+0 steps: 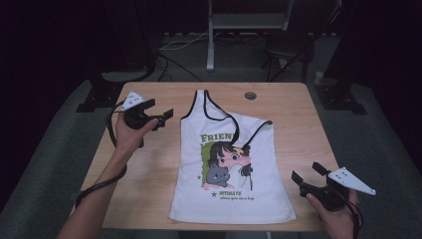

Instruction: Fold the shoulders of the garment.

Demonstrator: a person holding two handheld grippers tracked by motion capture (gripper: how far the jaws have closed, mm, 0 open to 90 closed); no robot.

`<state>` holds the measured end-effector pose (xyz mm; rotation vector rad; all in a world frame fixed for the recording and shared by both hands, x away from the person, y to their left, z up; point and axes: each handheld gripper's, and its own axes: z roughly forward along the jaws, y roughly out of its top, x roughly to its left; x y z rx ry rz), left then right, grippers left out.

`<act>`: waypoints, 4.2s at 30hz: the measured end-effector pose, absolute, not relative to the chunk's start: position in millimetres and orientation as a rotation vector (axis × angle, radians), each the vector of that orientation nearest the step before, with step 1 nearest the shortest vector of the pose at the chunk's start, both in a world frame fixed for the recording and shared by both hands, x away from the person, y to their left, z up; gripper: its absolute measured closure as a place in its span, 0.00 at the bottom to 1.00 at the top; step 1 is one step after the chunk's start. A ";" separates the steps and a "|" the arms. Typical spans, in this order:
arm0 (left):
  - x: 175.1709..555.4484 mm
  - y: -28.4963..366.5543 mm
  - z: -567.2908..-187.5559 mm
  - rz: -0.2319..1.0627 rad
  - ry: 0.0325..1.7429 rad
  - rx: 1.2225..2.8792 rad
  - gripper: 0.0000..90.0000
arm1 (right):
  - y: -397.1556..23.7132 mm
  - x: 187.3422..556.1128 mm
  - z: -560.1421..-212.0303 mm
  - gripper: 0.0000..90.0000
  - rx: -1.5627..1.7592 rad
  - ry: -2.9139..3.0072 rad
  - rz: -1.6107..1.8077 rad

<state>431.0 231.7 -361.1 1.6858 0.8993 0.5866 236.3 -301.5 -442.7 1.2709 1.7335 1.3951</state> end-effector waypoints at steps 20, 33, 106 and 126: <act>530.1 173.2 -374.3 0.450 1.007 1.811 0.13 | -301.8 233.2 -443.1 0.15 1.257 1.708 1.408; 581.2 132.0 -393.6 0.385 1.086 1.944 0.27 | -300.4 231.9 -443.0 0.15 1.233 1.719 1.409; 493.3 146.7 -390.6 0.140 0.869 1.795 0.82 | -297.9 229.2 -442.9 0.15 1.167 1.753 1.416; 549.8 95.9 -391.4 0.484 0.785 2.148 0.43 | -297.8 229.2 -442.9 0.15 1.154 1.761 1.421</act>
